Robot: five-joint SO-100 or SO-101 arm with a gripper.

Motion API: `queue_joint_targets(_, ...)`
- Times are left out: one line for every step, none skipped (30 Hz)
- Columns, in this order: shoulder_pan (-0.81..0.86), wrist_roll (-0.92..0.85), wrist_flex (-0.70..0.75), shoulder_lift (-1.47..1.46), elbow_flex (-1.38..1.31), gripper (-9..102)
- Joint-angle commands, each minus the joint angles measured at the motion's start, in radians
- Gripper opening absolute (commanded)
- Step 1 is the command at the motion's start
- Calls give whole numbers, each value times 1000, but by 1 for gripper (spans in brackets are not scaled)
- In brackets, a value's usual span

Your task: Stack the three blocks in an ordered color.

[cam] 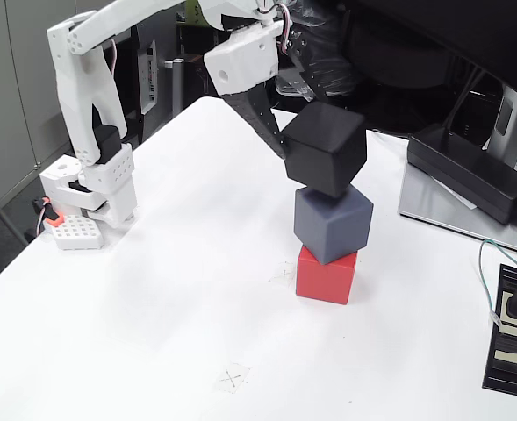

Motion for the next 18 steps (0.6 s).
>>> queue_joint_targets(-12,2,0,5,-2,-1)
queue_joint_targets(-12,2,0,5,-2,-1)
queue_joint_targets(-11,2,0,5,-3,-1)
queue_joint_targets(-9,2,-6,5,-3,-1)
queue_joint_targets(-9,2,-17,5,-2,-1)
queue_joint_targets(-8,2,-29,5,0,-1)
queue_joint_targets(-8,2,-43,5,0,-1)
queue_joint_targets(-6,2,-52,5,2,-1)
queue_joint_targets(-2,2,-60,5,2,-1)
queue_joint_targets(8,2,-63,3,2,-1)
queue_joint_targets(17,2,-66,2,2,-1)
queue_joint_targets(20,0,-66,2,2,-1)
queue_joint_targets(23,0,-66,0,3,-1)
queue_joint_targets(25,0,-66,-3,3,-1)
queue_joint_targets(28,0,-66,-12,6,-1)
queue_joint_targets(28,0,-66,-21,12,-1)
queue_joint_targets(28,0,-67,-29,20,-1)
queue_joint_targets(29,0,-67,-35,28,-1)
